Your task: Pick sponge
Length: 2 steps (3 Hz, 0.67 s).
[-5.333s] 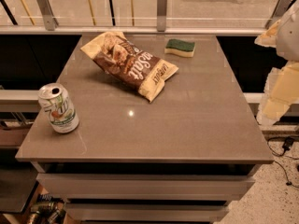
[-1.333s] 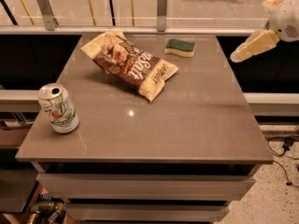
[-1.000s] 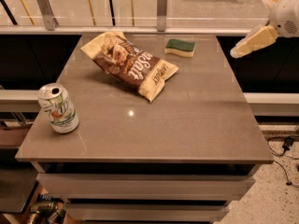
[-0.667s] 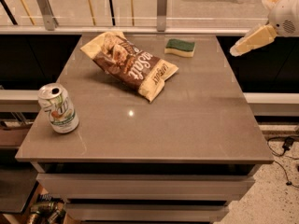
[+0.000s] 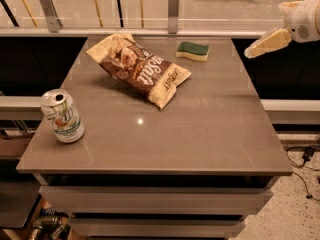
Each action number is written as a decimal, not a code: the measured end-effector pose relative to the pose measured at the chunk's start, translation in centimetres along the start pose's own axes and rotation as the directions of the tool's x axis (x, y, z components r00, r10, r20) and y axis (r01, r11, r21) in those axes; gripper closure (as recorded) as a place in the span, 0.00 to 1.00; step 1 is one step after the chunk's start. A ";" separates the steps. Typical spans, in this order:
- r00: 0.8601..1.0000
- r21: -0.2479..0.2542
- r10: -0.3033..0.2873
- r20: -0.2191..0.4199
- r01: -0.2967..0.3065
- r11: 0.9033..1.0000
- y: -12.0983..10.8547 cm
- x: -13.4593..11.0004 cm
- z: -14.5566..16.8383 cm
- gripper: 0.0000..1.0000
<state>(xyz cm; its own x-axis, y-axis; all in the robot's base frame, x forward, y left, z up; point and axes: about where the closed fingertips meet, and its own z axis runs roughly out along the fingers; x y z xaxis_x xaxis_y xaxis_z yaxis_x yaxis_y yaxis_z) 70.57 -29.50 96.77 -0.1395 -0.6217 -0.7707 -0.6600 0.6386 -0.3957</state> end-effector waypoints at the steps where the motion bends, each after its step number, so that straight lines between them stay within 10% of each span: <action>1: 1.000 -0.014 0.016 0.026 -0.016 1.000 -0.6 0.4 1.4 0.00; 2: 0.999 -0.058 0.023 0.046 -0.021 0.998 -0.6 0.6 3.6 0.00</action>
Offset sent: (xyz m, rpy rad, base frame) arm 0.0519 0.0111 -0.0270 0.0819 0.0321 0.0982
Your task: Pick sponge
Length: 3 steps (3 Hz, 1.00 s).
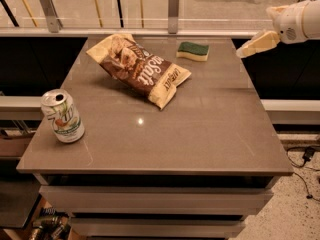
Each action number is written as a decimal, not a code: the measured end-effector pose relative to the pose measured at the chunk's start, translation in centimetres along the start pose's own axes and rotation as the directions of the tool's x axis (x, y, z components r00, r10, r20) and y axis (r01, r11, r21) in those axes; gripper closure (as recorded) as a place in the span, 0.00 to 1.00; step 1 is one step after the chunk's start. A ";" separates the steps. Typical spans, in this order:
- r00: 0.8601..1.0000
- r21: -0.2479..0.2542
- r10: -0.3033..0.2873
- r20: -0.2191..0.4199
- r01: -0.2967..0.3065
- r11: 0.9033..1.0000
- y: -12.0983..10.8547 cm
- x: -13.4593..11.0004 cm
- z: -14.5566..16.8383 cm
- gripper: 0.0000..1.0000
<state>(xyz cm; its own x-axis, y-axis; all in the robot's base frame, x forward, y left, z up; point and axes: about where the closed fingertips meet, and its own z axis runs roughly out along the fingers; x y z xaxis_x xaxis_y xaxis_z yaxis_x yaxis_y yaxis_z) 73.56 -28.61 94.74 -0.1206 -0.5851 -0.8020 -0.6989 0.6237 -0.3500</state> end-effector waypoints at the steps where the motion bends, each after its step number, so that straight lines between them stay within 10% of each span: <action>1: 1.000 -0.041 0.008 0.015 -0.007 0.999 -0.1 0.4 1.8 0.00; 3: 0.998 -0.101 0.027 0.048 -0.022 0.995 -0.3 1.3 4.6 0.00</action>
Offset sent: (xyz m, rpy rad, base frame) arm 0.0407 0.0017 -0.0273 0.0668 0.0474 0.0815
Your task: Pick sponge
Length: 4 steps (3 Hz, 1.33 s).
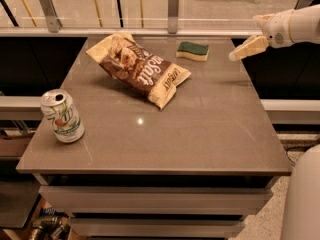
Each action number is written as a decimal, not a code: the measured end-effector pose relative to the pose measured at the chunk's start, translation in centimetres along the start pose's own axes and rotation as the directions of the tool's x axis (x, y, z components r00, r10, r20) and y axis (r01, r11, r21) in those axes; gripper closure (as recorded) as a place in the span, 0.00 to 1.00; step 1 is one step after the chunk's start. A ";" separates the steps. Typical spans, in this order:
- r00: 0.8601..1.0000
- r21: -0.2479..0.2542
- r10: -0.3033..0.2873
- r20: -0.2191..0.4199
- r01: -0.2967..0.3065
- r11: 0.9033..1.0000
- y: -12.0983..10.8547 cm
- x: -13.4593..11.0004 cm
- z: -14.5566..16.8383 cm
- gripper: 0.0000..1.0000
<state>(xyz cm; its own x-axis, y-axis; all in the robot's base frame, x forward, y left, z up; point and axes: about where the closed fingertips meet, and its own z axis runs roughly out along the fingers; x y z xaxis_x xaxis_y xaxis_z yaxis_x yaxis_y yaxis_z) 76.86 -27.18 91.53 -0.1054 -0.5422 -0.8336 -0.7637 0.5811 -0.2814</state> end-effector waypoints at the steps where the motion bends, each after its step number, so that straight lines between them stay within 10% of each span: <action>1: 1.000 -0.029 0.009 0.018 -0.009 1.000 -0.1 0.6 1.2 0.00; 4: 1.000 -0.104 0.022 -0.019 -0.023 0.994 0.7 1.2 4.5 0.00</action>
Offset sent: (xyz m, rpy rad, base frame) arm 0.0432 -0.0061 -0.0155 0.0470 0.0344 0.0723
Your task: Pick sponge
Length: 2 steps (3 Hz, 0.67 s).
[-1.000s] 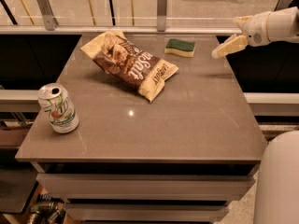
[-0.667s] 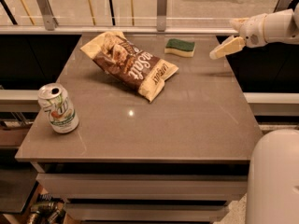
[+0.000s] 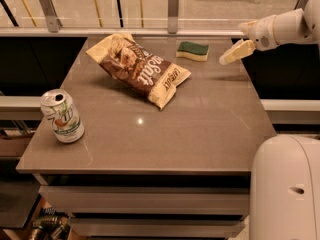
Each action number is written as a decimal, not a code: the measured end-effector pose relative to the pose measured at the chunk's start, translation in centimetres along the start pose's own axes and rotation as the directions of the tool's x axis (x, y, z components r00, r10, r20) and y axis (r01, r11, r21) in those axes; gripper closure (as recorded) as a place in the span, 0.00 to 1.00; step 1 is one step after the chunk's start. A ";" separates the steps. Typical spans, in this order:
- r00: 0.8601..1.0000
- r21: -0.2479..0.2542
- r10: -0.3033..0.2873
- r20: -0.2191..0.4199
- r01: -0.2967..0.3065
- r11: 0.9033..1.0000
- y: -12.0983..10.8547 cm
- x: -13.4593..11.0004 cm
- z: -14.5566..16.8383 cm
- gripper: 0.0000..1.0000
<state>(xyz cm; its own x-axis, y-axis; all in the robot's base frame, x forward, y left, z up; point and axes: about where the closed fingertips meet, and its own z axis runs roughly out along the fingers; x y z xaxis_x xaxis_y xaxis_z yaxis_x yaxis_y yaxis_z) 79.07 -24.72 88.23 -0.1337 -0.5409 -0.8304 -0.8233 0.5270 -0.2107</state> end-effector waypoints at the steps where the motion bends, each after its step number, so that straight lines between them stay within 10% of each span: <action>1: 1.000 -0.022 -0.012 -0.027 0.012 1.000 0.6 -0.7 1.0 0.00; 2: 0.998 -0.052 -0.020 -0.055 0.018 0.999 1.3 -1.0 2.2 0.00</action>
Offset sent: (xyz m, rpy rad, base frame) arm 0.0289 0.0197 0.0083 -0.0828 0.0726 0.0641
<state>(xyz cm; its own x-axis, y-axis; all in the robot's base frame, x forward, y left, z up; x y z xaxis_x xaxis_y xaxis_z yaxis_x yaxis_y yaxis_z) 79.33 -22.08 87.61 -0.1470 -0.5868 -0.7963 -0.8529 0.4829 -0.1984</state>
